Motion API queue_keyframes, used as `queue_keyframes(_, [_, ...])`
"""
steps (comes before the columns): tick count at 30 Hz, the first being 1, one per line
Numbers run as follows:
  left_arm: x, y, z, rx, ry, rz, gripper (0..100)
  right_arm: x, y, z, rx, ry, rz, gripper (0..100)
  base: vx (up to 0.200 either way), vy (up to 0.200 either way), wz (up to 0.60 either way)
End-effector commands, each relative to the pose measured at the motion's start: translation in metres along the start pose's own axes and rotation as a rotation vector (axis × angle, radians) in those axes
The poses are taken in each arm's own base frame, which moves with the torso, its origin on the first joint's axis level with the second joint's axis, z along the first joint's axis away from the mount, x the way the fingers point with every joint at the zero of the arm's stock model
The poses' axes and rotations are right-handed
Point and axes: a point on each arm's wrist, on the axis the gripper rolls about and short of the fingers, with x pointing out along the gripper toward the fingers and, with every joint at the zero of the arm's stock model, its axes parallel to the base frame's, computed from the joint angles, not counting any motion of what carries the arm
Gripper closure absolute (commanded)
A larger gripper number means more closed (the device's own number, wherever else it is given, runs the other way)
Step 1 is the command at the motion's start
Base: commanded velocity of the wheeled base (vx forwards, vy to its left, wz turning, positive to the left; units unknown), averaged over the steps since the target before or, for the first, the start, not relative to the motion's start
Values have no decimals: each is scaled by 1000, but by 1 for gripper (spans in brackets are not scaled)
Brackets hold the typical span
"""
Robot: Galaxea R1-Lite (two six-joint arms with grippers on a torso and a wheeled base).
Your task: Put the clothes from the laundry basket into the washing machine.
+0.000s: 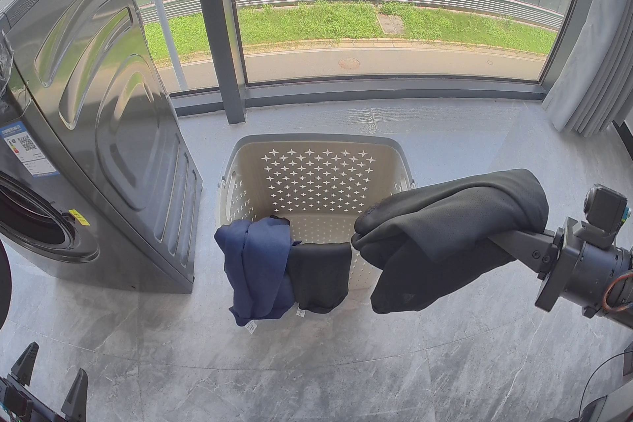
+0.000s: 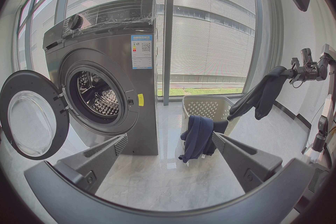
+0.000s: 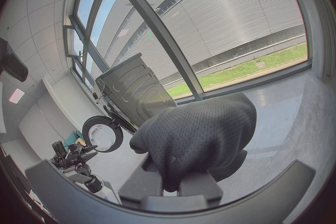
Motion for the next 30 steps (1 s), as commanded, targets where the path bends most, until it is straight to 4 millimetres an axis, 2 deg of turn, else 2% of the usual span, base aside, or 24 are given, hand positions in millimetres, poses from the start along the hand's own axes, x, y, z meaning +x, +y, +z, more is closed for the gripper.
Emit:
queue_keyframes(1, [0, 0, -5, 1, 6, 0, 0, -1, 1, 4, 1, -21, -7, 100, 0, 0, 0])
queue_keyframes(3, [1, 0, -5, 1, 8, 0, 0, 1, 0, 4, 1, -20, -17, 100, 0, 0, 0])
queue_keyframes(10, [1, 0, -5, 0, 8, 0, 0, 9, -1, 6, 0, -56, -151, 100, 0, 200, 0])
queue_keyframes(30, [1, 0, -5, 0, 9, -2, 0, 12, -1, 1, -1, -29, -145, 100, 0, 200, 0])
